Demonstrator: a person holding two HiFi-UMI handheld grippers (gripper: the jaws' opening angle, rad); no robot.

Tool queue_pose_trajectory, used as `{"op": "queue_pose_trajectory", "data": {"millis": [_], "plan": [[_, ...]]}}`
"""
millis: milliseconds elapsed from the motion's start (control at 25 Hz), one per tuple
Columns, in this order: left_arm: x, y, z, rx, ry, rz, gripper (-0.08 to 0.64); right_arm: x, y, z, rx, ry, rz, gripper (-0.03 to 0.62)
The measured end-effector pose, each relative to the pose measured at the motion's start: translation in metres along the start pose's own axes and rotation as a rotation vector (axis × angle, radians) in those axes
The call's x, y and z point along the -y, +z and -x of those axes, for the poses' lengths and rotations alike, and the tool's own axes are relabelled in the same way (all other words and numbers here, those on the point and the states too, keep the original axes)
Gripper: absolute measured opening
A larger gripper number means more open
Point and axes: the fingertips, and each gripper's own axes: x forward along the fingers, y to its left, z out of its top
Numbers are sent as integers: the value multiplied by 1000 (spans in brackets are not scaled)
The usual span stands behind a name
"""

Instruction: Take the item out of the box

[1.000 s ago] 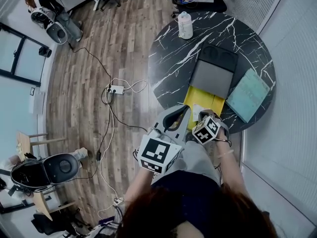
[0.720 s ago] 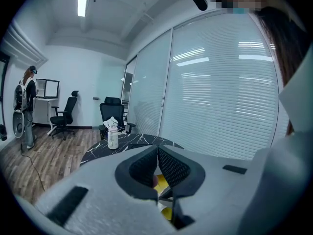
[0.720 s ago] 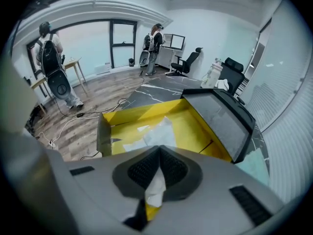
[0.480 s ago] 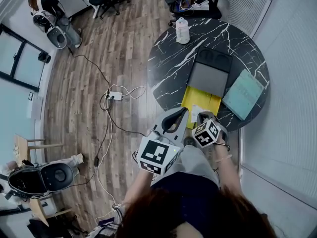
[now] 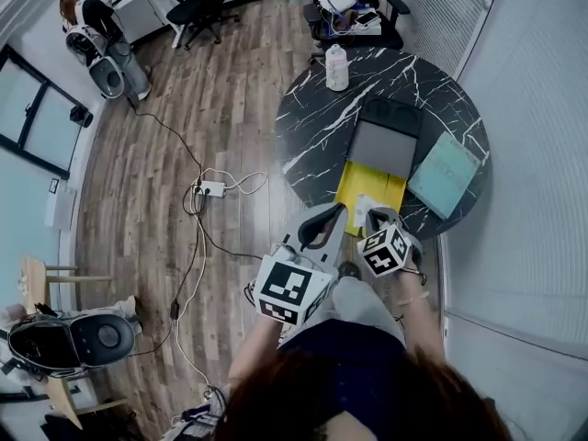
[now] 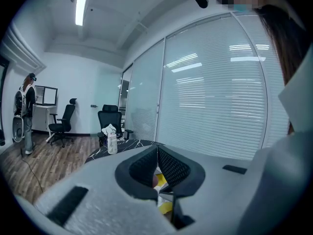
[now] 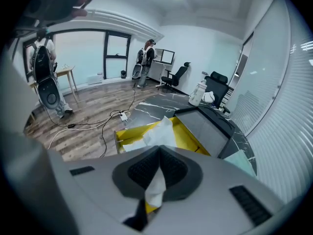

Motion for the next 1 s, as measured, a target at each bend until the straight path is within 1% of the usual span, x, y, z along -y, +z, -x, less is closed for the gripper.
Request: {"op": "queue_pose_trajectory", "data": {"millis": [320, 520, 840, 1000], "plan": [[10, 4, 28, 28, -10, -12, 28, -7, 12, 28, 48, -53, -15, 25], [13, 8, 48, 64, -1, -19, 28, -12, 20, 49, 80, -83, -26, 25], [23, 9, 75, 92, 11, -30, 28, -18, 30, 81, 139, -133, -45, 25], [29, 11, 90, 108, 16, -24, 28, -23, 37, 101, 174, -162, -63, 25]]}}
